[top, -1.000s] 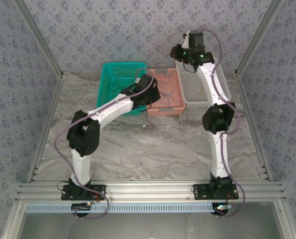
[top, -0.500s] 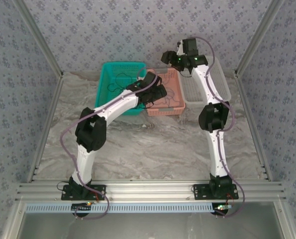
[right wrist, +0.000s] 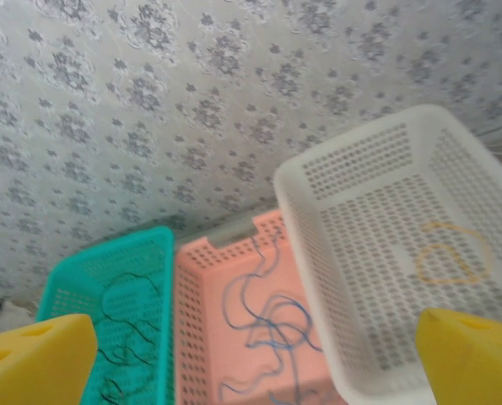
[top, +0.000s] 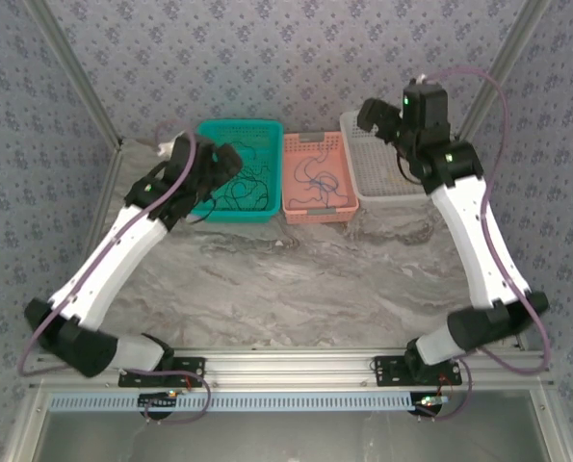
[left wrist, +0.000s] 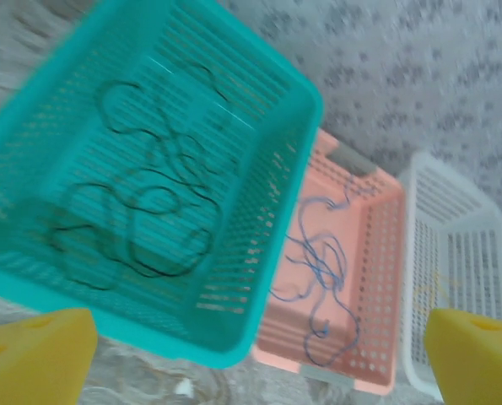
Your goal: Untangle the cables
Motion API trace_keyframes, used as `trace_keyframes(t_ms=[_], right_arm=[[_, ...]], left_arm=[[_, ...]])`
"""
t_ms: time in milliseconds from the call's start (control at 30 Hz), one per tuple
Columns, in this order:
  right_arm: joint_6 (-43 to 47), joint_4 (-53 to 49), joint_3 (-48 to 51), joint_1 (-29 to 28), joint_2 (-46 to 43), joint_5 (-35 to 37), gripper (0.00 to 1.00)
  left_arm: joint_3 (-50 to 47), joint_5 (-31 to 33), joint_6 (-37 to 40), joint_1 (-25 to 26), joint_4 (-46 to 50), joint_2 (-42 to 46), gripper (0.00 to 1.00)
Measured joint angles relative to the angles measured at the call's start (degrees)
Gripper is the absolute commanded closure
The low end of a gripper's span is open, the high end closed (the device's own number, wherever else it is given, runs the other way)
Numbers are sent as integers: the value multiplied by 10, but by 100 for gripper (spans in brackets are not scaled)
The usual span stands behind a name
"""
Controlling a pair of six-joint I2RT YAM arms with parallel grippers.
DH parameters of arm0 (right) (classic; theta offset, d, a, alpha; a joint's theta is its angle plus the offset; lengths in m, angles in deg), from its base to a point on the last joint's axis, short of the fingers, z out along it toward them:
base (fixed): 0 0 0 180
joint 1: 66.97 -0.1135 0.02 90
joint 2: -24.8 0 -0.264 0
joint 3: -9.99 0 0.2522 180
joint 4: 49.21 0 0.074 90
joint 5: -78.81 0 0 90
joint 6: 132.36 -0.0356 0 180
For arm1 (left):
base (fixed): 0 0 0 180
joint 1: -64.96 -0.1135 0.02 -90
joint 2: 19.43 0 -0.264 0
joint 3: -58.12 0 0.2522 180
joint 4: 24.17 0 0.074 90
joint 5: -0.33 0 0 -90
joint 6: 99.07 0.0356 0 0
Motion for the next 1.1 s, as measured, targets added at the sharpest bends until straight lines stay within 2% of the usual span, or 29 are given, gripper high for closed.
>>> trace_keyframes(t_ms=[133,233,333,433,533,667,800,900,1000,1100], right_arm=[[-5,-20,143,-13,-93,72,1],[-8,-2,322,57,-177,52,1],[-3,80,526,154,-267,31,1],[48,173,664,164,-310,39,1],[114,251,697,163,-263,45,1],[183,369,698,168,-156,45,1],[227,521,734,179,-72,42,1],[238,593,737,196,-19,15,1],[251,662,737,196,16,-6,1],[269,722,749,186,26,-43,1]], left_arm=[[-117,8,0,-12,38,72,1],[-184,31,-4,-25,76,92,1],[-232,88,7,-36,91,114,1],[-321,148,80,-46,14,184,1],[-404,191,158,-52,-70,243,1],[-449,210,278,-64,-174,228,1],[-497,187,356,-125,-316,177,1],[-536,162,389,-186,-419,133,1],[-550,128,417,-238,-513,66,1],[-553,91,443,-268,-600,6,1]])
